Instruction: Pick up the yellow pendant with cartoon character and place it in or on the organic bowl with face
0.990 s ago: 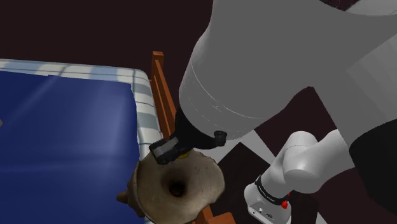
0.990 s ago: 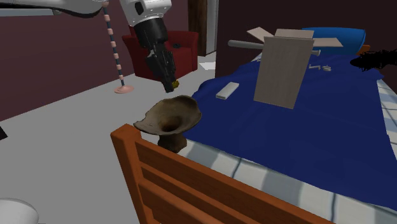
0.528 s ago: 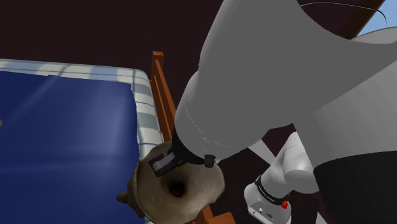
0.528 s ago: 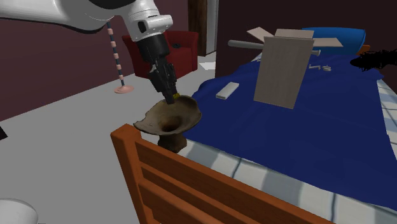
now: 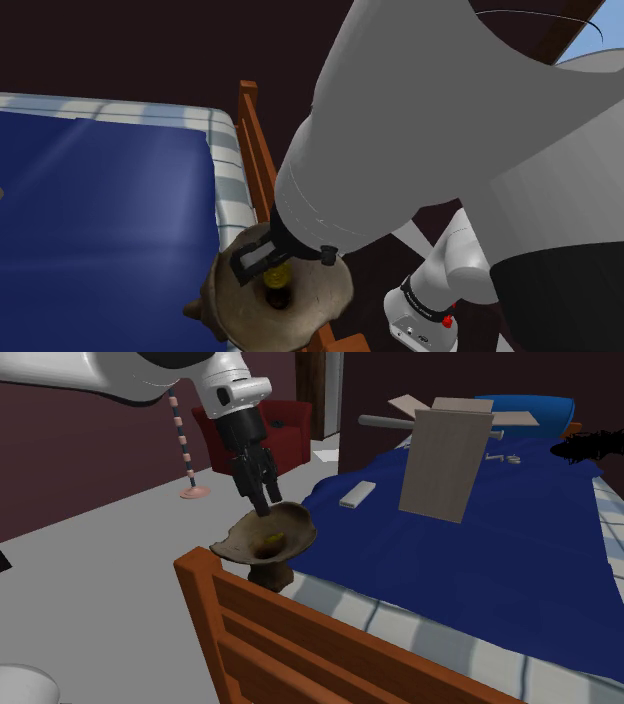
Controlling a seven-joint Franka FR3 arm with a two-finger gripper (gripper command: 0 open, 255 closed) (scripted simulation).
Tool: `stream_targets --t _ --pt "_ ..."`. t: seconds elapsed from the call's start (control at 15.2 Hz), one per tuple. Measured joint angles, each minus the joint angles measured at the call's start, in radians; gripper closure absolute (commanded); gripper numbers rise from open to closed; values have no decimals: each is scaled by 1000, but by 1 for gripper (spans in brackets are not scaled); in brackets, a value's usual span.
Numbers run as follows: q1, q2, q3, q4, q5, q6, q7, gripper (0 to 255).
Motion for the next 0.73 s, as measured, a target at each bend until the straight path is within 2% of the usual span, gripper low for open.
stream_targets --t 0.26,0.53,0.73 --pt "0 0 0 0 0 0 0 0" --pt "-10 18 13 113 -8 -96 7 0" --pt "-12 21 15 142 -10 -123 8 0"
